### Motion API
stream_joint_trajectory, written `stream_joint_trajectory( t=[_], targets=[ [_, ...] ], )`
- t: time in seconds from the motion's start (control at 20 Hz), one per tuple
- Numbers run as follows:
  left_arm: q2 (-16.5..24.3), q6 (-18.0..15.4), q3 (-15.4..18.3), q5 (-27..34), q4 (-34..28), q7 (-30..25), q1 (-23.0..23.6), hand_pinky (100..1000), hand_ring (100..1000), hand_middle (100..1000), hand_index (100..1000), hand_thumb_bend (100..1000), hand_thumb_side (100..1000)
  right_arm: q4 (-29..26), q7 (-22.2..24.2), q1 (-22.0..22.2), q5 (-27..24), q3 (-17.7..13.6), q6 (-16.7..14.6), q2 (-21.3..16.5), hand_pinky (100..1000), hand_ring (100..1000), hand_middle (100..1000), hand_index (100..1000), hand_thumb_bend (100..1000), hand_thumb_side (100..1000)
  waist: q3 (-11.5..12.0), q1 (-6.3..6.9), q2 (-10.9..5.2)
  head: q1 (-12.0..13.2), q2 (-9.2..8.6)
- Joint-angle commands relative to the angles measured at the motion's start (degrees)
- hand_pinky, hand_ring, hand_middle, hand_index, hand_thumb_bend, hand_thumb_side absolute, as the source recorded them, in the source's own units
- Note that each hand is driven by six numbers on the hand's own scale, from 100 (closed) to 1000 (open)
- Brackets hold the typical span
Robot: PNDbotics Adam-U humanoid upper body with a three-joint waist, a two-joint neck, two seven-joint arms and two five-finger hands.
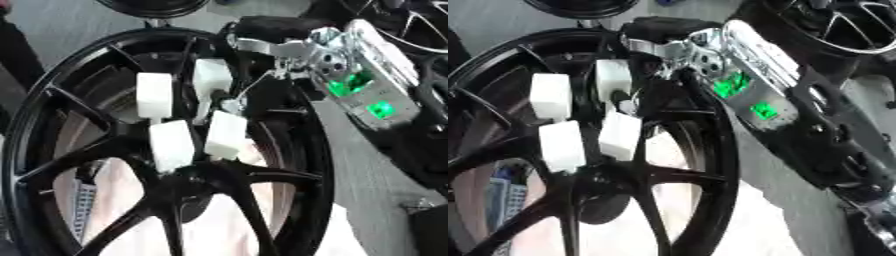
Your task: Pull the pin out of the wheel hub.
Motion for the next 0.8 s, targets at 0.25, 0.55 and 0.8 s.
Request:
stream_joint_trajectory(
  t=[0.25,0.55,0.8],
  targets=[
    [0.3,0.1,0.1,0.3,-0.9,-0.3,-0.1,804,562,663,775,139,482,-3.4,1.6,-1.2,-0.7,-3.2,2.7,-2.7,623,466,376,486,100,262,-0.4,0.88,-2.79,-0.7,-0.43],
    [0.4,0.2,0.2,0.6,-0.9,-0.4,0.2,804,564,664,776,145,475,-3.8,2.1,-2.3,-0.9,-5.6,1.3,-3.9,645,461,367,478,100,272,-0.8,1.71,-4.88,-1.2,-0.88],
    [0.2,0.4,0.2,0.8,-0.9,-0.7,0.4,804,566,664,776,148,473,-3.8,2.7,-3.3,-0.4,-6.8,0.0,-4.9,671,460,364,476,100,283,-0.9,2.37,-6.35,-1.7,-1.28]
  ],
)
